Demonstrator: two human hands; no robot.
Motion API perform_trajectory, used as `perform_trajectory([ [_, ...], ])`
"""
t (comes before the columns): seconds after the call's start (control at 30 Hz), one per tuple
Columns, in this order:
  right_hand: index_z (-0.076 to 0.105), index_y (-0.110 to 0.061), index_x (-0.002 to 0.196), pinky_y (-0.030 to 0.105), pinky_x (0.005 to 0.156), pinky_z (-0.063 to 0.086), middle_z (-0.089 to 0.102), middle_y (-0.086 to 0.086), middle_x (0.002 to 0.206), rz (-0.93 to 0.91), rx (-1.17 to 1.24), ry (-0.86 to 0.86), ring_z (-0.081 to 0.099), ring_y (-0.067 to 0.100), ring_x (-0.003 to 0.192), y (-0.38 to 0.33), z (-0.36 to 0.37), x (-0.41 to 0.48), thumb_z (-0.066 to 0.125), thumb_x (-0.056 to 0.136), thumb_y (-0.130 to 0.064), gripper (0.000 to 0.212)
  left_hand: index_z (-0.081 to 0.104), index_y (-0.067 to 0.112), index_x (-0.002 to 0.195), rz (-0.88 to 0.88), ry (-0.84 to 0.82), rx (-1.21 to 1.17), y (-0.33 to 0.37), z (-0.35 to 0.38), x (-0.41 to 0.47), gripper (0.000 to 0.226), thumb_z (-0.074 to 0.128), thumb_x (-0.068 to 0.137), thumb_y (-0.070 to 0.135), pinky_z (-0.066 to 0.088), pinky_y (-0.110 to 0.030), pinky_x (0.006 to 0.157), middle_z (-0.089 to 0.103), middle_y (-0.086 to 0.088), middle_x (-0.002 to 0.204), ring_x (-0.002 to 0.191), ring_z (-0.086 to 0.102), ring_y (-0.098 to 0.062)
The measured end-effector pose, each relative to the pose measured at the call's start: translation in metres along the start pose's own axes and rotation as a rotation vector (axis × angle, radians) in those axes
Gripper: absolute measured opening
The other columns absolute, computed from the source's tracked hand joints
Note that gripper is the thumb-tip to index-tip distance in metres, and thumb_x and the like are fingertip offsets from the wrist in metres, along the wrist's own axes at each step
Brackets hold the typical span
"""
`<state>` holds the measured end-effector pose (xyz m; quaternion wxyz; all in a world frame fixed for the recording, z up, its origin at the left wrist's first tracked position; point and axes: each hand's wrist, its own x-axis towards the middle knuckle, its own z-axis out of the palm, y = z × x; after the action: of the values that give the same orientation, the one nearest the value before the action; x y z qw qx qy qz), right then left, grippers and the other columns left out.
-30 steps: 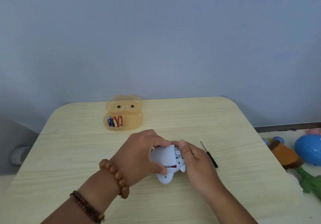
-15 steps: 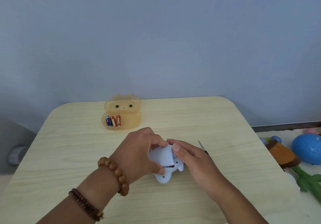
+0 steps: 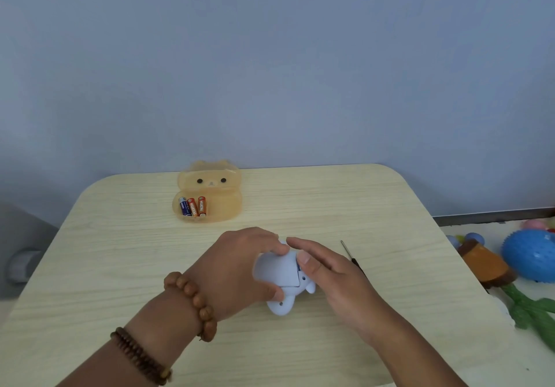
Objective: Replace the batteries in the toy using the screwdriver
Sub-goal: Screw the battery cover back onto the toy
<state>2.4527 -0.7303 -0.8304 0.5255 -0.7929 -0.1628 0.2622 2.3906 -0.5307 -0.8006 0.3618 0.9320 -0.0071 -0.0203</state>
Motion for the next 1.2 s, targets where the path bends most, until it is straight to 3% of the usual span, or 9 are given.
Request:
perform_trajectory([
  [0.1,0.059,-0.048,0.132,0.014,0.089,0.043,0.072,-0.014,0.115,-0.010,-0.014,-0.008,0.063,-0.007,0.107,0.003,0.000,0.001,0.048,0.102,-0.044,0.032,0.060,0.041,0.123,0.011,-0.002,0.041,-0.001,0.003,0.000,0.062,0.084,0.066,0.038,0.034,-0.007,0.095,0.049,0.022,0.136,0.122,0.045,0.007],
  [0.27,0.057,-0.048,0.134,0.015,0.089,0.045,0.070,-0.014,0.117,-0.014,-0.063,-0.018,0.063,-0.006,0.105,0.000,-0.002,0.003,0.046,0.104,-0.042,0.033,0.058,0.041,0.127,-0.009,-0.013,0.086,-0.002,0.005,0.003,0.064,0.081,0.067,0.045,0.039,-0.029,0.107,0.046,0.019,0.140,0.129,0.042,-0.003],
  [0.4,0.053,-0.050,0.135,0.018,0.095,0.045,0.063,-0.015,0.120,-0.057,-0.172,-0.003,0.057,-0.006,0.113,-0.003,0.002,-0.001,0.047,0.103,-0.045,0.033,0.058,0.041,0.129,0.016,-0.006,0.125,-0.005,0.005,0.002,0.063,0.078,0.069,0.047,0.039,-0.023,0.105,0.045,0.019,0.139,0.127,0.042,-0.001],
  [0.5,0.063,-0.038,0.126,0.014,0.085,0.045,0.060,-0.016,0.113,-0.147,-0.220,0.335,0.059,-0.002,0.105,-0.005,-0.010,-0.010,0.059,0.097,-0.040,0.029,0.053,0.041,0.133,0.006,-0.008,0.136,-0.006,0.005,-0.001,0.064,0.074,0.073,0.052,0.038,-0.022,0.104,0.041,0.021,0.141,0.128,0.039,0.000],
  [0.63,0.072,-0.022,0.116,0.035,0.080,0.055,0.057,-0.006,0.112,-0.110,-0.674,0.700,0.053,0.018,0.107,0.019,-0.036,-0.027,0.074,0.085,-0.039,0.035,0.042,0.043,0.140,0.045,-0.021,0.200,-0.003,0.009,-0.006,0.062,0.064,0.082,0.051,0.031,-0.014,0.096,0.029,0.024,0.143,0.126,0.037,-0.002],
  [0.73,0.077,-0.021,0.093,0.039,0.077,0.057,0.060,-0.004,0.110,-0.092,-0.840,0.689,0.054,0.021,0.101,0.042,-0.032,-0.036,0.082,0.080,-0.033,0.019,0.042,0.044,0.139,0.067,-0.004,0.198,0.000,0.012,-0.008,0.061,0.057,0.081,0.054,0.036,-0.015,0.097,0.027,0.025,0.142,0.122,0.042,-0.002],
  [0.87,0.073,-0.020,0.079,0.036,0.077,0.054,0.063,-0.007,0.104,-0.169,-0.794,0.675,0.055,0.019,0.094,0.049,-0.026,-0.038,0.082,0.079,-0.019,0.009,0.043,0.043,0.138,0.090,-0.012,0.189,-0.003,0.012,-0.008,0.066,0.048,0.075,0.059,0.042,-0.020,0.096,0.028,0.024,0.141,0.118,0.047,-0.002],
  [1.07,0.074,-0.028,0.085,0.010,0.066,0.050,0.073,-0.016,0.078,-0.284,-0.415,0.523,0.072,0.006,0.073,0.005,-0.040,-0.044,0.076,0.086,-0.010,0.018,0.043,0.043,0.138,0.107,-0.014,0.185,-0.002,0.011,-0.008,0.064,0.049,0.076,0.056,0.044,-0.021,0.095,0.027,0.025,0.141,0.116,0.048,-0.002],
  [1.2,0.080,-0.024,0.090,0.015,0.065,0.052,0.072,-0.012,0.078,-0.473,-0.446,0.437,0.071,0.009,0.071,-0.020,-0.041,-0.052,0.077,0.082,-0.003,0.023,0.043,0.042,0.138,0.115,-0.017,0.194,-0.003,0.009,-0.007,0.061,0.053,0.079,0.053,0.044,-0.020,0.094,0.026,0.025,0.141,0.115,0.047,-0.001],
])
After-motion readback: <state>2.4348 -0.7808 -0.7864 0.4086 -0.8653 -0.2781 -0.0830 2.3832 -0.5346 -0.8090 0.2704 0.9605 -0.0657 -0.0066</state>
